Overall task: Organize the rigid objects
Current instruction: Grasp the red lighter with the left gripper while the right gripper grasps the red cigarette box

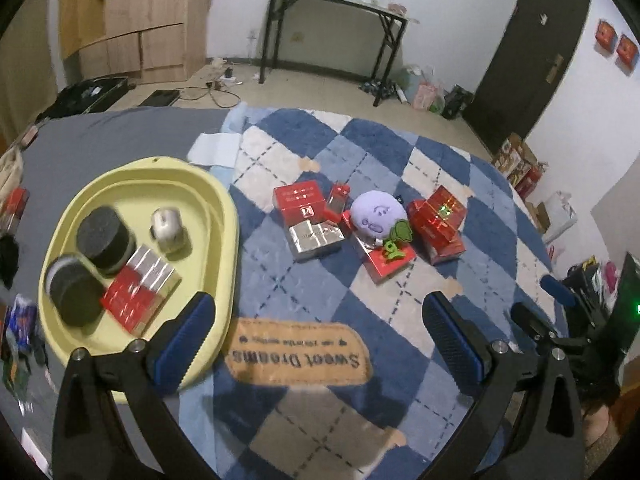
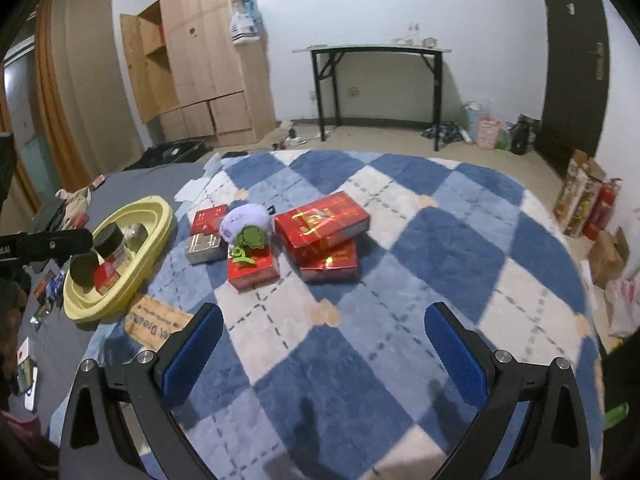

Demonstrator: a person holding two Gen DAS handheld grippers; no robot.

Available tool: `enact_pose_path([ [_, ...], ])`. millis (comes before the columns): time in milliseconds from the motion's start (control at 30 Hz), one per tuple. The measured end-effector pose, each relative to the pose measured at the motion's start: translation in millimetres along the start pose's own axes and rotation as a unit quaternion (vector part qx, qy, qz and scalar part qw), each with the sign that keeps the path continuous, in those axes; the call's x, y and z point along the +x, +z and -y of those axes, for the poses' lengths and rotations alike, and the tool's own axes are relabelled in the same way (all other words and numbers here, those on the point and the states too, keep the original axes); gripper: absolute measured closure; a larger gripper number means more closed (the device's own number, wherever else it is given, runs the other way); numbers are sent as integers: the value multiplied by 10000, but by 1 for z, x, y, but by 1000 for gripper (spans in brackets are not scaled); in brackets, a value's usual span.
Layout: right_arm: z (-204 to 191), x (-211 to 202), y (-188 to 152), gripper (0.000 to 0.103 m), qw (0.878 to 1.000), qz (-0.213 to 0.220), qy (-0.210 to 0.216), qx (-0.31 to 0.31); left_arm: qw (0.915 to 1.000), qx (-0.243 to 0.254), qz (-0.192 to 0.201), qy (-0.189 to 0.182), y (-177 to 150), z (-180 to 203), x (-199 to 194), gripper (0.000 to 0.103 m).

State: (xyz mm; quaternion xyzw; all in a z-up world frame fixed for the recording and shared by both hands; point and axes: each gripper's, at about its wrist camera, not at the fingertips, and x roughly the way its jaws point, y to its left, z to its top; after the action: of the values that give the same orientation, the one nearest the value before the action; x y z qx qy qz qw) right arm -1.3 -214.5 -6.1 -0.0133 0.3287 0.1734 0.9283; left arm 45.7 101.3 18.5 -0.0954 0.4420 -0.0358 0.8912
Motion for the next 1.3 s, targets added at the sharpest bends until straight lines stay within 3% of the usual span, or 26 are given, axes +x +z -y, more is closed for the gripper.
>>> enact_pose_path([
  [100, 7, 32, 12, 0, 9994, -213, 233, -146, 9983, 561, -154, -34, 21, 0, 18, 3],
  [200, 21, 55, 28, 0, 9976, -342, 574, -181, 9943, 1032, -267, -67, 38, -3, 37, 23],
  [267, 25, 68, 41, 0, 9968, -287, 683, -301, 9913, 1241, -442, 21, 45, -3, 56, 42],
  [300, 26, 75, 45, 0, 9964, -276, 718, -350, 9887, 1372, -609, 16, 47, -2, 70, 45],
  [433, 27, 105, 63, 0, 9946, -252, 830, -562, 9800, 1802, -844, 13, 51, 7, 115, 45],
  [633, 26, 139, 69, 0, 9925, -288, 930, -745, 9753, 1971, -993, -36, 54, 13, 152, 45],
  [833, 21, 152, 63, 0, 9903, -233, 932, -1001, 9770, 1952, -847, -140, 66, 19, 159, 45],
  [1067, 23, 155, 64, 0, 9911, -200, 973, -887, 9757, 2057, -747, -141, 72, 32, 166, 46],
  [1100, 22, 155, 64, 0, 9911, -185, 904, -957, 9760, 2043, -745, -149, 71, 32, 167, 48],
  [1233, 21, 165, 68, 0, 9903, -274, 921, -1008, 9767, 2019, -684, -233, 71, 33, 168, 77],
  [1300, 20, 168, 71, 0, 9894, -244, 963, -1060, 9786, 1922, -677, -293, 72, 30, 169, 77],
])
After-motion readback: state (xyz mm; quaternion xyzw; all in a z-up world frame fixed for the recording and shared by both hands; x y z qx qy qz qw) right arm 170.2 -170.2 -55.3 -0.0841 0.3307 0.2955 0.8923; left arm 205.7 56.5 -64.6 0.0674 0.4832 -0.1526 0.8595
